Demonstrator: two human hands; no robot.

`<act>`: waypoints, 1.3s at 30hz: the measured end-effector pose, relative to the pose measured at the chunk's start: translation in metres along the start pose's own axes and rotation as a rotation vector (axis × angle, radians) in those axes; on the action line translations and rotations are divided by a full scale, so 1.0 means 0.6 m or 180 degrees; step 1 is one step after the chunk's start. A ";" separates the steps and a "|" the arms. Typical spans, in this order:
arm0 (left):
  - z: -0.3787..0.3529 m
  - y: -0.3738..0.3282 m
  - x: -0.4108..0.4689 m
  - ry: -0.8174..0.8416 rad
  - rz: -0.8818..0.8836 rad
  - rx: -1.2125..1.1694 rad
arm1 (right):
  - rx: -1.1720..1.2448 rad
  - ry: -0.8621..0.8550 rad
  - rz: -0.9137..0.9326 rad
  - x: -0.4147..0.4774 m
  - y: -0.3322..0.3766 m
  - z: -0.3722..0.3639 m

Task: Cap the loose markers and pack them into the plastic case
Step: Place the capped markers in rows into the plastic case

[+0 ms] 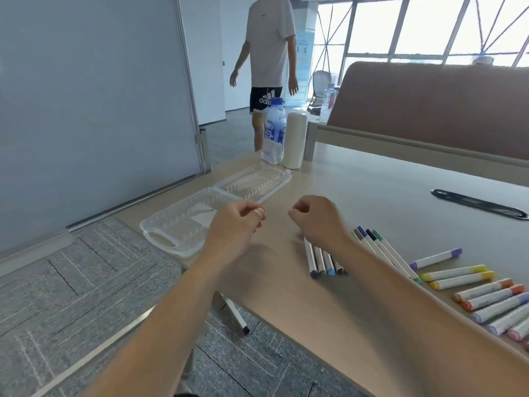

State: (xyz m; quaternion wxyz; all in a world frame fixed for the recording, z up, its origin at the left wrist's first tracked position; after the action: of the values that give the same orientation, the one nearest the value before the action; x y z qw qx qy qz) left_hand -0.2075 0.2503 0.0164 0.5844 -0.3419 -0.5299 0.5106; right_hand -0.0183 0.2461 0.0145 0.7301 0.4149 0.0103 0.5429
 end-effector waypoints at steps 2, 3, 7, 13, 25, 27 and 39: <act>0.017 0.003 0.026 -0.0099 -0.0188 0.0470 | 0.0064 0.0024 0.0069 0.012 0.015 -0.017; 0.023 0.004 0.038 -0.0120 -0.0272 0.0706 | 0.0118 0.0051 0.0083 0.019 0.023 -0.028; 0.032 0.019 0.080 0.0111 -0.0408 0.1387 | 0.0266 0.0253 0.0153 0.052 0.043 -0.078; 0.021 0.038 0.115 0.0510 -0.0664 0.2367 | 0.0108 0.0629 0.0122 0.099 0.042 -0.136; 0.025 0.032 0.110 0.0578 -0.1243 0.3160 | -0.0604 0.0561 0.0853 0.130 0.019 -0.150; 0.039 0.033 0.107 0.0430 -0.1328 0.3128 | -0.0661 0.0456 0.0974 0.129 0.020 -0.142; 0.104 -0.065 0.082 0.0031 -0.1926 0.2328 | -0.0513 -0.0415 0.1660 0.075 0.078 0.026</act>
State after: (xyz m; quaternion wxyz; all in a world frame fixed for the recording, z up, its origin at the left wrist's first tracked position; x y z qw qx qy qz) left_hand -0.2628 0.2793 0.0790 0.7914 0.0536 -0.3885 0.4689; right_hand -0.0291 0.2760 0.0734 0.5955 0.3782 -0.1870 0.6836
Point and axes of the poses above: each hand's wrist, its own x-axis towards the middle knuckle, its own z-axis out of the back of the hand, y = z × x, the point moved 3 cm from there along x, towards the middle knuckle, and after that the axes turned 14 degrees about -y, right-handed, at the moved point
